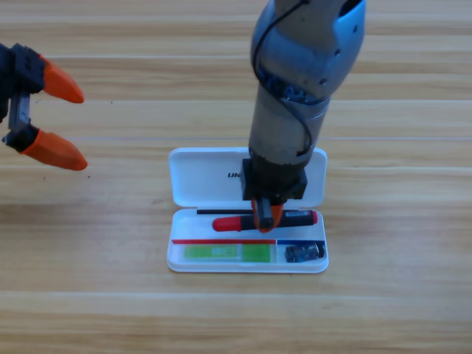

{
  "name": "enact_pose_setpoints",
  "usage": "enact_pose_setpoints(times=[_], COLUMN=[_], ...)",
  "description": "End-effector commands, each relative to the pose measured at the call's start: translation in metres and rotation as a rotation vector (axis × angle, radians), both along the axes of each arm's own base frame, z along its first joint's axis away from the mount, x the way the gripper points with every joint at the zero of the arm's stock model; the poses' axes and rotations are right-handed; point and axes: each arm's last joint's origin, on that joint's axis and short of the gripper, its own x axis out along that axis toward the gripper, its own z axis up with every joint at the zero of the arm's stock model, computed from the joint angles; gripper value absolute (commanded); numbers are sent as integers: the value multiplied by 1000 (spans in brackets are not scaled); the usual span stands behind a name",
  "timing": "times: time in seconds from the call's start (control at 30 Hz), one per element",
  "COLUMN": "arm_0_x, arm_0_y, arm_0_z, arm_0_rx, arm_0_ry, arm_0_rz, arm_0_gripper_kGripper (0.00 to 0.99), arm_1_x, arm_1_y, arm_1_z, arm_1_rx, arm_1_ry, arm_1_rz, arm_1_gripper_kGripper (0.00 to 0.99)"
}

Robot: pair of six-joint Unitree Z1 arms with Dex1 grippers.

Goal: Clean up eraser and pencils

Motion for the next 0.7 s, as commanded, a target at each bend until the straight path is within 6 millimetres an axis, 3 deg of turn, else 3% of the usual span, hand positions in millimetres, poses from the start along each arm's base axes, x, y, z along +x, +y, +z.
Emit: enact_pose_setpoints(times=[0.03, 0.53, 0.67, 0.7], arm_0_x=[5, 6, 6, 7], arm_0_y=[3, 3, 2, 2], arm_0_z=[-19, -26, -29, -29], arm_0_rx=[4, 4, 7, 7], arm_0_ry=[62, 73, 83, 85], arm_0_rz=[0, -7, -10, -13], arm_0_gripper_kGripper=[980, 980, 980, 980], arm_1_x=[1, 5, 3, 2], arm_1_y=[21, 23, 20, 19], arm_1_z=[-41, -40, -35, -32], arm_1_rx=[-87, -86, -85, -83], arm_1_ry=[3, -18, -17, -17], arm_1_rz=[14, -4, -15, -18], arm_1_gripper_kGripper=[0, 11, 678, 779])
